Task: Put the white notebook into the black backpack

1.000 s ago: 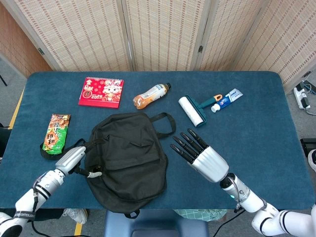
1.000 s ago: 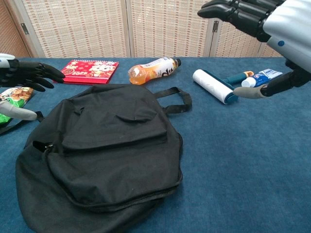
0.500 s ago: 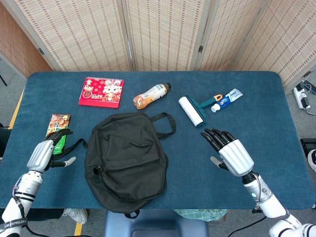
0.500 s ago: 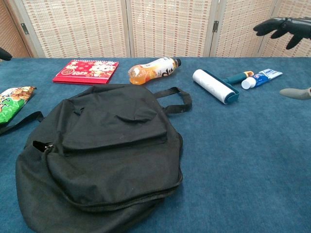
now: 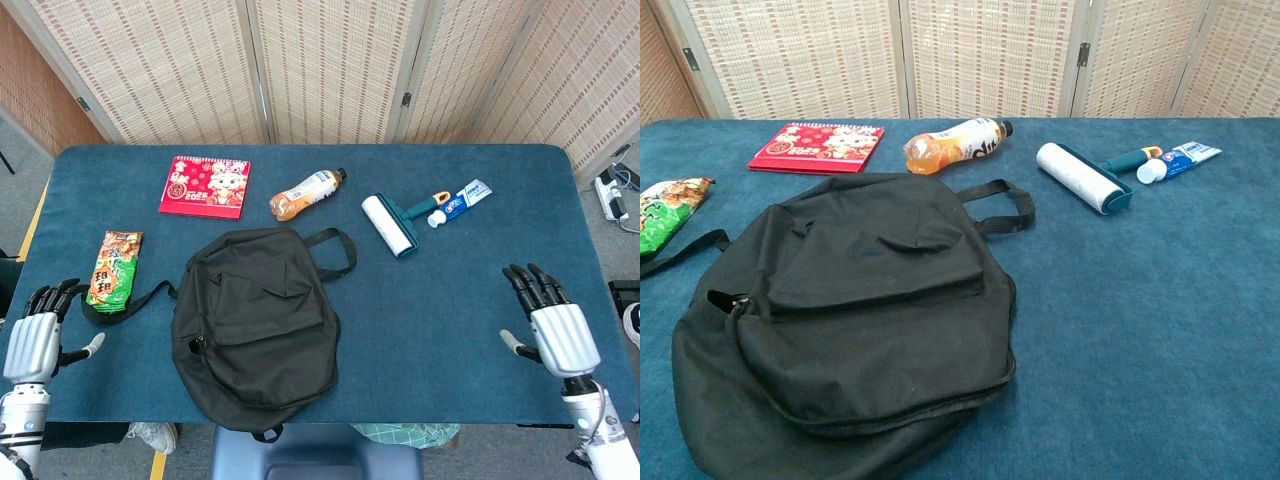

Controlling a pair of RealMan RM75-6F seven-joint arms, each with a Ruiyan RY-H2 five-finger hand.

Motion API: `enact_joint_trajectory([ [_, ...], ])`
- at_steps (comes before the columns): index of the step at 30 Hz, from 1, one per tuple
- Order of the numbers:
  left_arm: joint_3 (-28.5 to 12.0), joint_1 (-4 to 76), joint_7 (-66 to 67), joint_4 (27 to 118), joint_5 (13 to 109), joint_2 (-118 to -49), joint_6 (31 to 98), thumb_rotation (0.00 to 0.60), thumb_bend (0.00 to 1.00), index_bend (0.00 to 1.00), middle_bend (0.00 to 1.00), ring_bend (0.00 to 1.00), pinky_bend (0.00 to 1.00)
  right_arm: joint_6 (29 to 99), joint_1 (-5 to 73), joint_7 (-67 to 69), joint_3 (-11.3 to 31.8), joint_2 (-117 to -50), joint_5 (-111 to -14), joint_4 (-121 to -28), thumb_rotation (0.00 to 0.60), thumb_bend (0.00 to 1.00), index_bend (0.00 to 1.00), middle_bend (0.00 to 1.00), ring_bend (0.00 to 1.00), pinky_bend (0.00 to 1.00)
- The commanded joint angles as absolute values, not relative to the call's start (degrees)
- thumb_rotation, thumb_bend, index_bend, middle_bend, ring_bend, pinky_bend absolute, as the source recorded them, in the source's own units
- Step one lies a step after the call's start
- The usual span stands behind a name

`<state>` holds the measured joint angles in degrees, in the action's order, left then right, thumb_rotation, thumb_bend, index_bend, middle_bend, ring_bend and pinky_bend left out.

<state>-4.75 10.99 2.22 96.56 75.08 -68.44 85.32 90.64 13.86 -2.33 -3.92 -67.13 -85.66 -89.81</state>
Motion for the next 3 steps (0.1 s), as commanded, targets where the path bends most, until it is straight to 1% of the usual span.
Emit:
enact_joint_trajectory([
  [1, -3.5, 9.1, 3.9, 96.8, 77.2, -69.1, 88.1, 0.6, 0.26, 0.24, 0.19, 0.18, 0.12, 92.2, 11.0, -0.3, -3.8, -66.3, -84.4, -90.0, 0.6, 0.26, 0.0, 0.09, 0.03, 0.13],
  [3, -2.8, 8.5, 5.3, 96.7, 78.5, -69.3, 89.0, 0.6, 0.26, 0.24, 0.19, 0.18, 0.12, 92.5, 10.1, 0.6, -3.7, -66.0, -84.4, -89.9, 0.6, 0.26, 0.0, 0.09, 0.02, 0.12],
])
